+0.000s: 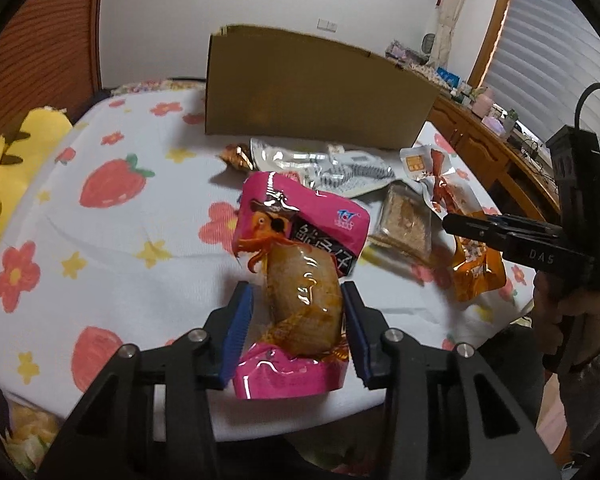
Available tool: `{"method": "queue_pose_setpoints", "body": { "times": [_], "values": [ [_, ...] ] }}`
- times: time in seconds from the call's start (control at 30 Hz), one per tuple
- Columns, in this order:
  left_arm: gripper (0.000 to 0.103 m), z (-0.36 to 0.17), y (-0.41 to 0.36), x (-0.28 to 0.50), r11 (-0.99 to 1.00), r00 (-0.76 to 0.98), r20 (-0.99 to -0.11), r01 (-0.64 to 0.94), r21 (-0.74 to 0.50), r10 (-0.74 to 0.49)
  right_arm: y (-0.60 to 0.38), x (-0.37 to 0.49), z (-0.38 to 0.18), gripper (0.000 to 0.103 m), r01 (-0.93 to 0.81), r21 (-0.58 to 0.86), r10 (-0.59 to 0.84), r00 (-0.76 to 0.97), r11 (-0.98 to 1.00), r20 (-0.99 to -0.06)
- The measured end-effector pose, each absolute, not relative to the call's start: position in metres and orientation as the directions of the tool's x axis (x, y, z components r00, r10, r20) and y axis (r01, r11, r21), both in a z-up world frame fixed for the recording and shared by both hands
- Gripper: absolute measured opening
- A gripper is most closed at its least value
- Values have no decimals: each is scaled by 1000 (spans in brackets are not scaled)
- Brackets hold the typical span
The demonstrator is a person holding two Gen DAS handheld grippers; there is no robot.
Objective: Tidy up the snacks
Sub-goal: 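Carry both snacks over the cardboard box and open both tools to drop them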
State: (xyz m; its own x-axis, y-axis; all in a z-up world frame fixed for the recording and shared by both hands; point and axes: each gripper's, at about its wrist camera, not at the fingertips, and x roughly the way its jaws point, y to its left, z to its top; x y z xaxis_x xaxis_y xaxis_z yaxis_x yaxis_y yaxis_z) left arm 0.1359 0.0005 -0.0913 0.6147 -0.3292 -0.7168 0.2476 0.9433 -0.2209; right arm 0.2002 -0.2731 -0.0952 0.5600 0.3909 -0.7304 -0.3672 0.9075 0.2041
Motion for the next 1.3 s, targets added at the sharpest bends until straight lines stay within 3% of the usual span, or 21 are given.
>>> {"method": "queue_pose_setpoints", "body": {
  "times": [0.43,0.83,1.07,1.3],
  "values": [
    [43,-26,-4,146,935,715,-605,310,-172,-349,-283,192,-51,40,-389,190,412,635,901,-653],
    [43,46,-9,234,921,776,-503,367,-132,-381,-289,239,21,40,-444,171,459,696,879,-552],
    [43,65,-8,306,921,788,-485,371,-116,-378,-283,298,60,40,-450,148,458,728,881,-510],
    [44,57,-12,380,929,782,-514,357,-96,-354,-269,369,65,40,-441,118,435,740,890,-514]
  ]
}}
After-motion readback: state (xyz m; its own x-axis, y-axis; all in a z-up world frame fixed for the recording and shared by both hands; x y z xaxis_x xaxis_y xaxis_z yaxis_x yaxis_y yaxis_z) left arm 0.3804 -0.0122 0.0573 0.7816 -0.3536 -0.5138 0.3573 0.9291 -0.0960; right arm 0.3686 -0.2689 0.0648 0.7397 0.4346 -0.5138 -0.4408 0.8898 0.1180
